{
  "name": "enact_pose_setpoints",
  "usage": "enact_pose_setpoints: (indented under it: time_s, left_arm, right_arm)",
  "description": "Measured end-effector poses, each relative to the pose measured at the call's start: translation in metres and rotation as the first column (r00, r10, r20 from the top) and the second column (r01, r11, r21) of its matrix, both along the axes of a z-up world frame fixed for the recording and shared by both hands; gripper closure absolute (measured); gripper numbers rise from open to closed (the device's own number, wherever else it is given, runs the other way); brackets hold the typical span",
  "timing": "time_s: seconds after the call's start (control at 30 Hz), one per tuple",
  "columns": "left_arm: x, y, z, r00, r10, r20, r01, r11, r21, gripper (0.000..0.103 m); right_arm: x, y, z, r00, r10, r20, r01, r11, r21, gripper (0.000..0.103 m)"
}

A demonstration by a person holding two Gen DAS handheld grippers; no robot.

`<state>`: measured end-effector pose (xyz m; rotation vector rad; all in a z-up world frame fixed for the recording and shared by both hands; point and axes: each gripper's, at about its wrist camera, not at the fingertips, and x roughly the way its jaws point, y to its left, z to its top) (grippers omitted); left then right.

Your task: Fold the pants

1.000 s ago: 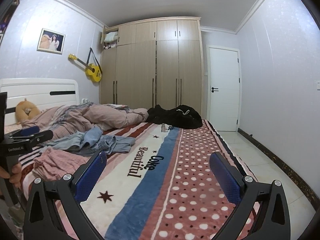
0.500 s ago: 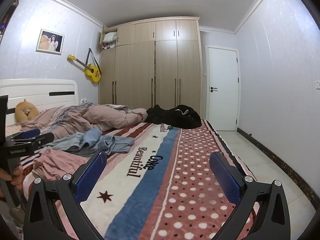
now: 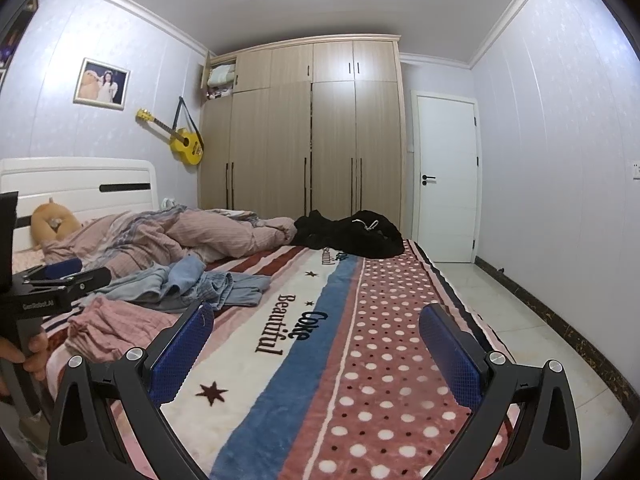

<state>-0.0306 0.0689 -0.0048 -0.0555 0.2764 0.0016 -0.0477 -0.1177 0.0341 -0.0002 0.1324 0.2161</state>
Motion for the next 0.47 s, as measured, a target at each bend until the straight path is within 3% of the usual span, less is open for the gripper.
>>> enact_pose_setpoints:
  time_s: [0.47]
  left_arm:
    - [-0.0010, -0.0008, -0.0006, 1.000, -0.002, 0.005, 0.002, 1.000, 0.005, 0.002]
  right_arm:
    - [-0.0010, 0.0004, -0.0003, 1.000, 0.000, -0.001, 0.000, 1.000, 0.002, 0.000]
